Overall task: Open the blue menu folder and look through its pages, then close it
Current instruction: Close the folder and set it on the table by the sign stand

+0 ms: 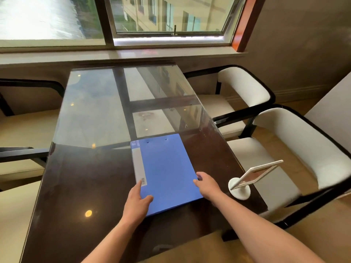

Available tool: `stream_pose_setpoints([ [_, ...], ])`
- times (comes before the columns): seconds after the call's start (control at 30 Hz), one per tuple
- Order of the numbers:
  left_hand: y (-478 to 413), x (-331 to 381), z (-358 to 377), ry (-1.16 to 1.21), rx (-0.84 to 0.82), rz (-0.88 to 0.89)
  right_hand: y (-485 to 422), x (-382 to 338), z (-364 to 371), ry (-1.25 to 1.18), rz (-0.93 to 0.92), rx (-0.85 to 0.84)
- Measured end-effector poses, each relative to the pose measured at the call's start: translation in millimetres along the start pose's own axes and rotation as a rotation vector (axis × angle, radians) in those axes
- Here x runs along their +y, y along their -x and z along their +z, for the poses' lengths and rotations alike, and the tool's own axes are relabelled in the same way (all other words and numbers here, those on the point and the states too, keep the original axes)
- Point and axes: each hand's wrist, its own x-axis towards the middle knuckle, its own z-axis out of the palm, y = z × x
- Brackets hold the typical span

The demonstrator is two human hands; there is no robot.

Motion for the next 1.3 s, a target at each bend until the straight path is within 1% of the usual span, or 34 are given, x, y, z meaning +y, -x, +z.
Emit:
stream_pose_setpoints([
  [0.1,7,3,10,-0.014,0.009,-0.015,2,8,-4,0.038,-0.025,-0.004],
  [0.3,18,2,19,0.036,-0.007,0.010,6,27,-16,0.071,-0.059,0.006],
  [0.63,29,-4,24,0.217,-0.001,-0.030,15,44,-22,0.019,-0.072,0.043],
  [1.0,37,-16,36,0.253,-0.010,-0.050,26,57,-28,0.001,-0.096,0.031],
  [1.1,39,-21,37,0.283,-0.013,-0.058,27,64,-30,-0.066,-0.079,0.025],
  [1.2,40,-24,38,0.307,-0.008,-0.067,28,69,-29,-0.210,-0.027,0.031],
  [1.3,44,-26,39,0.349,0.048,-0.070,31,77,-28,-0.340,0.008,0.047],
])
